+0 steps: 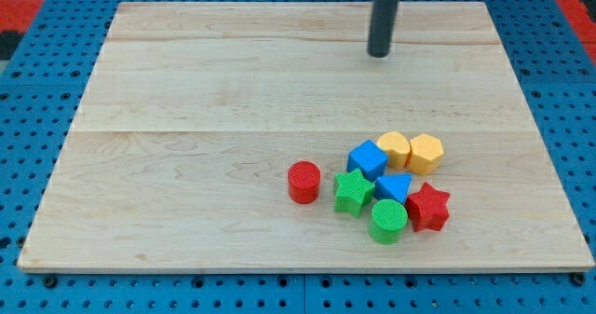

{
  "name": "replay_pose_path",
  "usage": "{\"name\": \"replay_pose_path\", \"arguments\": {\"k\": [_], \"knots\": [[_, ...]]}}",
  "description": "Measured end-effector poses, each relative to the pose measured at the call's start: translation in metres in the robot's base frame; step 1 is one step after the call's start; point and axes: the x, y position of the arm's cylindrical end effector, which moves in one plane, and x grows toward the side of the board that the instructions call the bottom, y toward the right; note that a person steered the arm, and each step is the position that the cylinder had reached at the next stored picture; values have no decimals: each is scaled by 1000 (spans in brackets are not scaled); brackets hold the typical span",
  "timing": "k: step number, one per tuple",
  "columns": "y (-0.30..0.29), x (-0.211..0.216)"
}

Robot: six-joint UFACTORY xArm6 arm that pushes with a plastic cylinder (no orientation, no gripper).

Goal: Move your arm towards the top right side of the board

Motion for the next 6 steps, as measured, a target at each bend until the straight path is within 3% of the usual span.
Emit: {"name": "replay_pose_path", "arguments": {"k": [3, 5, 6], "knots": [[12, -25], [76, 2], [147, 18]]}}
